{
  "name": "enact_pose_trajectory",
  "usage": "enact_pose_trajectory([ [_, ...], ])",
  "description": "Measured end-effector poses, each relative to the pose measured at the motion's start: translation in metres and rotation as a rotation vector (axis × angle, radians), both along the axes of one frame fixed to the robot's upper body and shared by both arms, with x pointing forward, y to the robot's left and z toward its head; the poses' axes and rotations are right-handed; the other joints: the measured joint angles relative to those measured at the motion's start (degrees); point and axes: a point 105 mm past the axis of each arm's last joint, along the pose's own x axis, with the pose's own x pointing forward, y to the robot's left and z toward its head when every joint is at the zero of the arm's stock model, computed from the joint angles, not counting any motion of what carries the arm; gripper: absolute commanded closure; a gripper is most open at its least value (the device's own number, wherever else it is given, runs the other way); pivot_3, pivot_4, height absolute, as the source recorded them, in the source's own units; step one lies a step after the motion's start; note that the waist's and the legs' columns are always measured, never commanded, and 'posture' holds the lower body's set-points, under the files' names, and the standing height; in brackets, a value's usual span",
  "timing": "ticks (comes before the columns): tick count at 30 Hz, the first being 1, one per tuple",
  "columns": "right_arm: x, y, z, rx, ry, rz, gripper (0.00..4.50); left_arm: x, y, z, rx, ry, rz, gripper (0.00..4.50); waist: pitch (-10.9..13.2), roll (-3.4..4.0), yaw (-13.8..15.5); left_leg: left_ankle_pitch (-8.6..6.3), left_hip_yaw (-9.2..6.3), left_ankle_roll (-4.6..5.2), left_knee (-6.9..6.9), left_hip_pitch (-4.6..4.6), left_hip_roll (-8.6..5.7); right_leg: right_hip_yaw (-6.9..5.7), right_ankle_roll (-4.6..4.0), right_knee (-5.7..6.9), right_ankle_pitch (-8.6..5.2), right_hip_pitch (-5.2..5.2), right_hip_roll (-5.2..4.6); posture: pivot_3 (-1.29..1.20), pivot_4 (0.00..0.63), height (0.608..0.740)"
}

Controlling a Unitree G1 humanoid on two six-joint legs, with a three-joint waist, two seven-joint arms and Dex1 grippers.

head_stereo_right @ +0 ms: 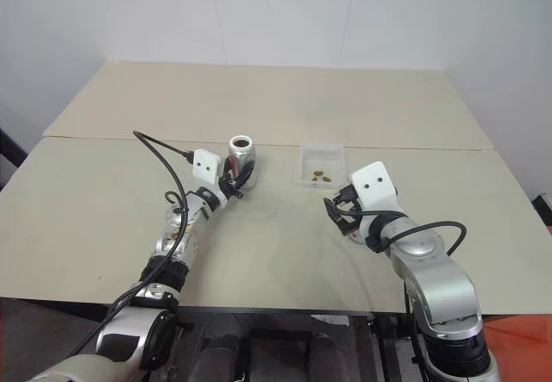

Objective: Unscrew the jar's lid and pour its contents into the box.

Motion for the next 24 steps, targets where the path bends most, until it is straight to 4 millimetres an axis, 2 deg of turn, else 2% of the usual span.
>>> enact_pose_trajectory([
  [2,0.000,0.001,0.000,0.000,0.002,0.008,0.04,0.000,0.001,-0.001,-0.003,0.002,0.001,2.58,0.0,0.00,0.0,0.00,0.00,0.00,0.00,0.01,0.00,0.00,0.00,0.00,0.00,0.01,0.00,0.00,0.150,0.740],
  [5,0.000,0.003,-0.002,-0.005,0.004,0.024,0.00,-0.002,0.005,-0.004,-0.043,0.022,-0.011,1.58,0.0,0.00,-0.1,0.00,0.01,0.00,0.00,0.02,0.00,0.00,0.00,0.00,0.00,0.01,0.00,0.00,0.150,0.740],
  [9,0.002,0.003,-0.004,-0.018,0.009,0.026,0.00,-0.007,0.006,-0.019,-0.063,0.077,-0.023,0.27,0.0,-0.01,-0.1,0.00,0.00,0.00,-0.01,-0.03,0.00,0.00,0.00,-0.02,0.00,-0.03,0.00,0.00,0.150,0.740],
  [10,0.002,0.003,-0.004,-0.018,0.009,0.028,0.00,-0.007,0.007,-0.019,-0.064,0.076,-0.021,0.04,0.0,-0.01,-0.1,0.00,0.00,0.00,-0.01,-0.03,0.00,0.00,0.00,-0.03,0.00,-0.03,0.00,0.00,0.150,0.740],
  [17,0.007,0.005,0.000,-0.027,-0.017,0.041,0.00,-0.009,0.010,-0.008,-0.072,0.037,-0.020,0.04,0.0,0.00,-0.1,0.00,0.01,0.00,-0.02,-0.03,0.00,0.00,0.00,-0.06,0.00,-0.02,0.00,0.00,0.150,0.740],
  [20,0.008,0.005,-0.001,-0.031,-0.014,0.044,0.00,-0.017,0.011,-0.003,-0.058,0.002,-0.029,0.04,0.0,0.00,-0.1,0.00,0.01,0.00,-0.05,-0.02,0.01,0.01,-0.01,-0.07,0.00,-0.02,0.00,0.00,0.150,0.740],
  [24,0.009,0.008,-0.003,-0.033,-0.009,0.055,0.00,-0.032,0.016,-0.008,-0.043,0.008,-0.022,0.04,0.0,0.00,-0.3,0.00,0.02,0.00,-0.06,-0.01,0.03,0.01,-0.01,-0.06,0.00,-0.03,0.00,0.00,0.150,0.740],
])
